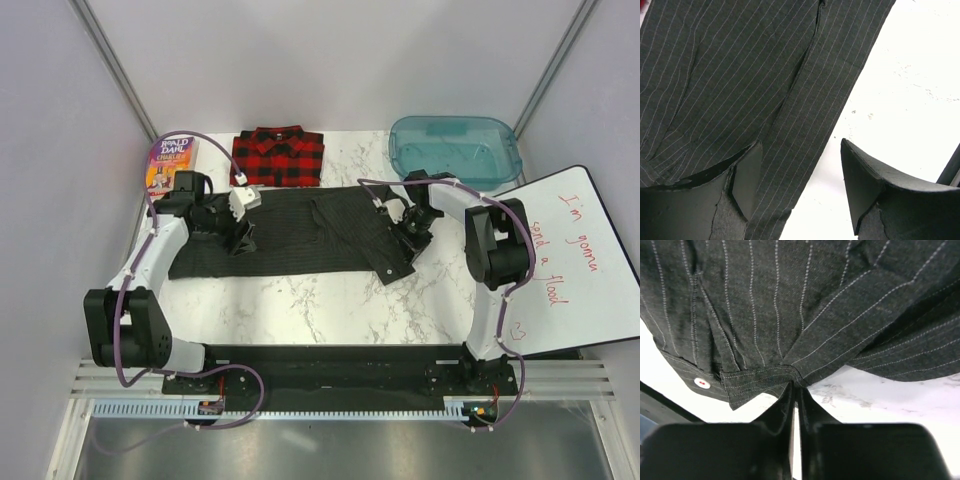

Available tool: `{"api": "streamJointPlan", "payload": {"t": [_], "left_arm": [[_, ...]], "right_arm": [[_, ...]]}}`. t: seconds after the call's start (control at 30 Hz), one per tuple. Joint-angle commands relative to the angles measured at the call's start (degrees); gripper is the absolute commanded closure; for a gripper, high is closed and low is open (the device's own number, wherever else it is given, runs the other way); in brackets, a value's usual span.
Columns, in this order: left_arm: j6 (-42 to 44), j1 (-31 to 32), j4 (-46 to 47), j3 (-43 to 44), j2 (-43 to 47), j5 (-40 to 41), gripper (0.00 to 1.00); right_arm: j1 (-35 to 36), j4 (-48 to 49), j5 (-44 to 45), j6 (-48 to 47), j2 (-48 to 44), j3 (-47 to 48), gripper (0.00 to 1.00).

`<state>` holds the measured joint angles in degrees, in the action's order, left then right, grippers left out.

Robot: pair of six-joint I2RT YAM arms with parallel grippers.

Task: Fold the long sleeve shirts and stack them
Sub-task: Fold the shirt

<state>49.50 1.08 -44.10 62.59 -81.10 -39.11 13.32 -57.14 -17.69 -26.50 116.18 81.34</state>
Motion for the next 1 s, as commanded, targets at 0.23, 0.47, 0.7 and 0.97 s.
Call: {"api": "streamJointPlan", "payload": {"t": [0.23,0.47,0.7,0.97], "left_arm": [[-6.8,0.1,1.9,4.4,2.8,-3.6,0.22],[-15.0,1.7,4.0,11.4,3.1,-7.1,0.21],[-20.0,12.4,12.0,13.2,3.1,0.6,0.07],[-16.5,20.7,24.5,8.8,3.8,10.2,0.03]], "right_arm": [[0.6,-2.4,-28.9,7.3,-11.9,11.7,1.00],[5.7,21.5,-35.0,36.1,-9.6,16.5,1.00],[9.3,38.8,-32.8,52.0,-7.6,17.3,1.00],[13.6,41.8,-33.1,54.5,-6.1,19.0,1.00]]}}
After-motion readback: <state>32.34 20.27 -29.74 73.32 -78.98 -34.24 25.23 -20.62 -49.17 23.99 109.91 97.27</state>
